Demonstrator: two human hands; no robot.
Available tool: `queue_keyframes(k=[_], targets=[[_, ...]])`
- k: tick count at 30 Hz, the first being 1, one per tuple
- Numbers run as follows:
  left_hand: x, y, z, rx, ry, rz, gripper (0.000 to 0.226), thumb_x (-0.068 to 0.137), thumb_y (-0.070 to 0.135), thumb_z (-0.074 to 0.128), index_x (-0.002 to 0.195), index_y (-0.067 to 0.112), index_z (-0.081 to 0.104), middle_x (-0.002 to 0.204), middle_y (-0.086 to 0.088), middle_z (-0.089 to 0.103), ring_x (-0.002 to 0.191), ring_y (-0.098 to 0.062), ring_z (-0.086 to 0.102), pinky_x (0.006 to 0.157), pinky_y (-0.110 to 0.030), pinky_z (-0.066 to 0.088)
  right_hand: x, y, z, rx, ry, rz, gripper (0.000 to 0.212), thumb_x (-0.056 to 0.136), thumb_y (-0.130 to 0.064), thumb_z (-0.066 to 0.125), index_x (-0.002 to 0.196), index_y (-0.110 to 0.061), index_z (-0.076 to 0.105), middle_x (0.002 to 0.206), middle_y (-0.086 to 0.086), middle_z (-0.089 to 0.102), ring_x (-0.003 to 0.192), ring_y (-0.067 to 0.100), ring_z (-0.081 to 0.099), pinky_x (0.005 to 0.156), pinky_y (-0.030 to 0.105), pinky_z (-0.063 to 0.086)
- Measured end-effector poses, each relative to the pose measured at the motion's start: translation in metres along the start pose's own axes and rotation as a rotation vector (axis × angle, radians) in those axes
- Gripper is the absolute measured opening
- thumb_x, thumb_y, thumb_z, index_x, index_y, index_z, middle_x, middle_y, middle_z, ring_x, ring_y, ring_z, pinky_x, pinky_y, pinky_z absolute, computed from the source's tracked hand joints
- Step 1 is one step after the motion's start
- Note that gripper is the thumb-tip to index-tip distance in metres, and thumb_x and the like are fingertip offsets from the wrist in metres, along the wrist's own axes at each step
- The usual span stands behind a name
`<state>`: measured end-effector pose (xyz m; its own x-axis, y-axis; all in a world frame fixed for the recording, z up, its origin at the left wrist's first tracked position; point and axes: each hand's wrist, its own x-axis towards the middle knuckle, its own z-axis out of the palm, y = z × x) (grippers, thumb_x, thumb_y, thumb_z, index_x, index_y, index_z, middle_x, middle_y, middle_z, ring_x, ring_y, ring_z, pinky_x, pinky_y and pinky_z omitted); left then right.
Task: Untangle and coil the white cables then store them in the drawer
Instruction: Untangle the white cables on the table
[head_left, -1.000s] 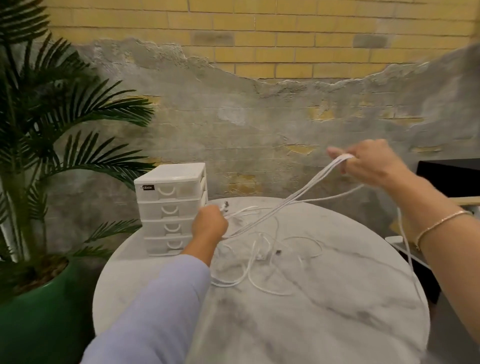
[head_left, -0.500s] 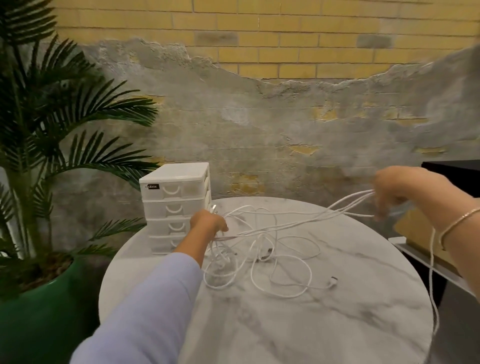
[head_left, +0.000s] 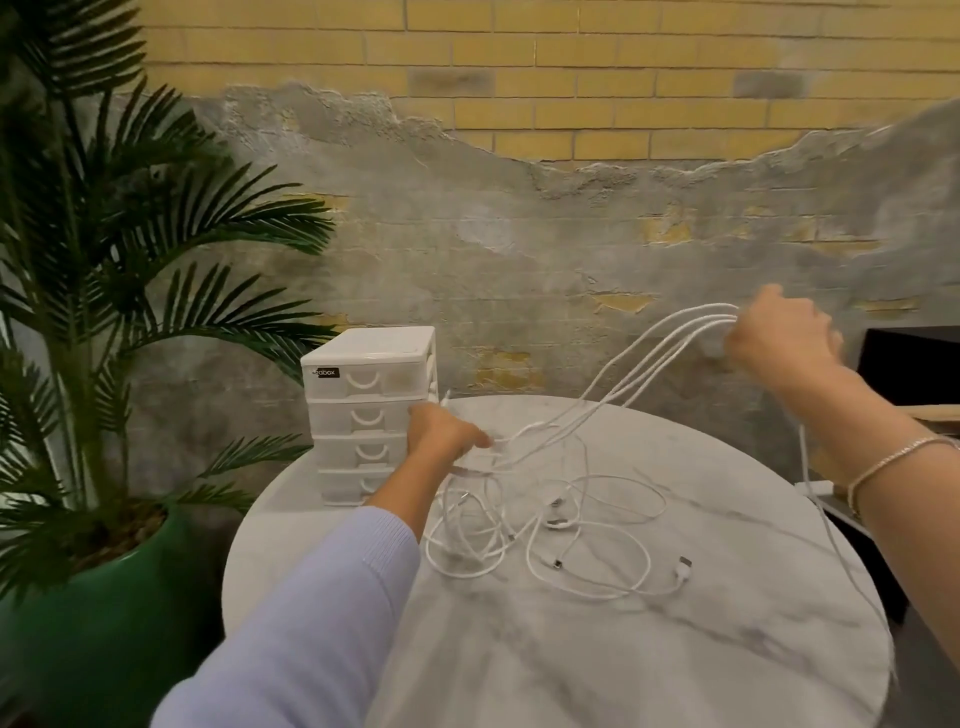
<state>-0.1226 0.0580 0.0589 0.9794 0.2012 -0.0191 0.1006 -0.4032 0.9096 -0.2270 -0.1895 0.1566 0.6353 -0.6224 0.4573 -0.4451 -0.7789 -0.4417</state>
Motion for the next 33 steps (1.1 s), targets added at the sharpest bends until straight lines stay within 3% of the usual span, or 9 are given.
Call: queue_keyframes(k=[6,9,13,17,23,26,29,31,33], targets=[[-0.018,0.017,0.019,-0.286,-0.203,0.184,0.017,0.076,0.017,0.077,0.087,0.015,0.065,0.078,-0.001,0.059,0.056,-0.009,0.045,0.053,-0.021,0.035,-0.009,-0.020,0.002,0.133,-0.040,-0.257,0.025,0.097,-0.017,0.039,0.117,-0.003,0.043,0.115,0.031,0.053,0.105,0.044,0.050,0.079,0.042,0.037],[-0.022,0.014,0.030,-0.232,-0.293,0.209,0.027,0.075,0.014,0.077,0.100,0.012,0.068,0.092,-0.003,0.064,0.067,-0.011,0.053,0.056,-0.022,0.038,-0.011,-0.027,0.002,0.248,-0.045,-0.345,0.022,0.099,-0.021,0.039,0.112,-0.004,0.045,0.106,0.028,0.055,0.086,0.036,0.048,0.069,0.036,0.034],[-0.015,0.000,0.037,-0.168,-0.191,0.243,0.004,0.081,0.018,0.072,0.083,0.016,0.069,0.085,0.001,0.065,0.086,-0.016,0.058,0.065,-0.023,0.042,-0.007,-0.024,-0.001,0.398,-0.025,-0.318,0.022,0.097,-0.022,0.045,0.109,-0.005,0.048,0.102,0.022,0.056,0.080,0.033,0.051,0.060,0.036,0.044],[-0.013,0.002,0.035,0.006,-0.261,0.300,0.026,0.078,0.021,0.075,0.102,0.013,0.068,0.086,0.001,0.062,0.073,-0.011,0.055,0.056,-0.019,0.038,-0.003,-0.013,0.004,0.503,-0.124,-0.251,0.014,0.095,-0.015,0.044,0.106,-0.009,0.051,0.101,0.012,0.061,0.069,0.025,0.059,0.043,0.028,0.046],[-0.004,-0.008,0.037,0.239,-0.169,0.271,0.024,0.084,0.030,0.069,0.094,0.009,0.067,0.069,0.001,0.052,0.066,-0.014,0.051,0.048,-0.020,0.033,-0.003,-0.007,0.019,0.693,-0.134,-0.210,0.014,0.097,-0.021,0.045,0.104,-0.012,0.053,0.085,0.000,0.064,0.071,0.013,0.060,0.037,0.023,0.045],[-0.001,-0.006,0.035,0.245,-0.186,0.254,0.027,0.084,0.035,0.068,0.084,0.009,0.061,0.064,0.003,0.048,0.063,-0.012,0.048,0.047,-0.020,0.030,-0.004,-0.004,0.024,0.489,-0.280,-0.228,0.012,0.092,-0.016,0.054,0.103,-0.013,0.051,0.081,0.001,0.061,0.066,0.016,0.056,0.041,0.027,0.045],[-0.002,0.002,0.027,0.251,-0.198,0.199,0.038,0.081,0.041,0.070,0.072,0.009,0.050,0.069,-0.002,0.049,0.062,-0.015,0.046,0.050,-0.024,0.031,-0.013,-0.001,0.026,0.082,-0.603,-0.303,0.033,0.086,-0.019,0.066,0.110,-0.005,0.049,0.078,0.003,0.068,0.065,0.019,0.054,0.045,0.025,0.041],[-0.002,0.007,0.022,0.227,-0.200,0.185,0.042,0.079,0.042,0.072,0.092,0.005,0.057,0.089,-0.008,0.058,0.078,-0.020,0.056,0.057,-0.025,0.035,-0.019,0.000,0.030,-0.040,-0.634,-0.313,0.042,0.084,-0.026,0.069,0.111,-0.003,0.048,0.077,0.000,0.069,0.066,0.016,0.054,0.046,0.024,0.037],[-0.005,0.010,0.019,0.168,-0.213,0.165,0.063,0.076,0.039,0.075,0.118,-0.003,0.054,0.109,-0.010,0.059,0.094,-0.023,0.058,0.061,-0.023,0.037,-0.022,-0.001,0.038,0.072,-0.641,-0.313,0.041,0.084,-0.034,0.068,0.108,-0.004,0.054,0.077,-0.001,0.070,0.060,0.015,0.052,0.043,0.021,0.036]])
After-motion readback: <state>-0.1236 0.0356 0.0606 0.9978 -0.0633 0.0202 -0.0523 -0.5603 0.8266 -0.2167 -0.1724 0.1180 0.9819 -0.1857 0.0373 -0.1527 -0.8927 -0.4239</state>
